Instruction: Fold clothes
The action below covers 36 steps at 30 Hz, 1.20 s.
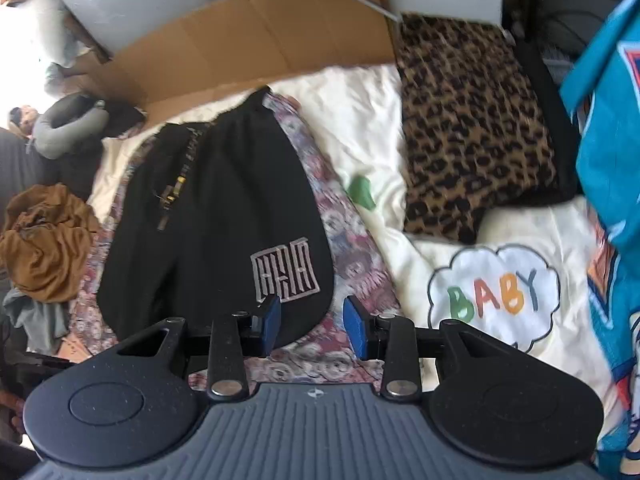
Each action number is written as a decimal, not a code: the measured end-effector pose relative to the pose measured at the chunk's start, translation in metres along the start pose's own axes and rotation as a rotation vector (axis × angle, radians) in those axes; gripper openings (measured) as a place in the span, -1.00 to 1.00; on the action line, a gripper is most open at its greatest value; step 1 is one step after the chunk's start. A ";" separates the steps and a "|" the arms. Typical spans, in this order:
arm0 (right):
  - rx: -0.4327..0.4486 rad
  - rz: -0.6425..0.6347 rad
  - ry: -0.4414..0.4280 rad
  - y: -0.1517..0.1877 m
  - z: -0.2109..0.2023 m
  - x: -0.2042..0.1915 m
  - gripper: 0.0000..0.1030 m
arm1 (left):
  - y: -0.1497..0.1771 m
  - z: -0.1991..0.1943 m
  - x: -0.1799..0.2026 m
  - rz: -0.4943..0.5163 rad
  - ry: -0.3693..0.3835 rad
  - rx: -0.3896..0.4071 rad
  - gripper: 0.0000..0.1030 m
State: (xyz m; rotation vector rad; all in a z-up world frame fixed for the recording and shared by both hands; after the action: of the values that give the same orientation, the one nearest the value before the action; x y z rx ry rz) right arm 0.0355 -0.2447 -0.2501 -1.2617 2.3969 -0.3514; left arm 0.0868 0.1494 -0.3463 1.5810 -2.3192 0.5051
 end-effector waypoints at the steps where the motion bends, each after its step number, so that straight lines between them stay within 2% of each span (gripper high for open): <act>1: 0.006 -0.022 0.008 -0.004 -0.006 -0.005 -0.19 | -0.001 -0.005 -0.003 0.000 0.000 0.008 -0.51; 10: -0.006 -0.304 0.073 -0.035 -0.045 -0.057 -0.18 | -0.008 -0.027 -0.027 -0.005 -0.036 0.051 -0.41; 14: -0.024 -0.336 0.079 -0.041 -0.040 -0.073 -0.18 | -0.012 -0.034 -0.035 -0.017 -0.050 0.070 -0.41; 20: -0.014 -0.252 0.030 -0.035 -0.008 -0.095 -0.17 | -0.019 -0.055 -0.047 -0.032 -0.062 0.131 -0.38; 25: 0.021 -0.068 -0.034 -0.023 0.025 -0.108 -0.17 | -0.024 -0.071 -0.071 -0.070 -0.086 0.173 -0.38; 29: 0.037 0.019 -0.076 -0.003 0.046 -0.120 -0.17 | -0.028 -0.082 -0.093 -0.104 -0.124 0.196 -0.38; 36: -0.032 0.075 -0.196 0.044 0.088 -0.138 -0.18 | -0.034 -0.084 -0.120 -0.114 -0.153 0.223 -0.33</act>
State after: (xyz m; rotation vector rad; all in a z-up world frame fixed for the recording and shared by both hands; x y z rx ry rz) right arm 0.1147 -0.1081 -0.3134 -1.1596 2.2835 -0.1597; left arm 0.1652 0.2748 -0.3182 1.9033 -2.3316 0.6562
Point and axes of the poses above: each gripper's, at about its wrist camera, not at the fingertips, and z roughly the way its jaws point, x to its right, y to its underside, the point moved 4 cm from there along z, roughly the way its jaws point, and after that the axes turned 5 degrees about y, right-handed, at the moved point
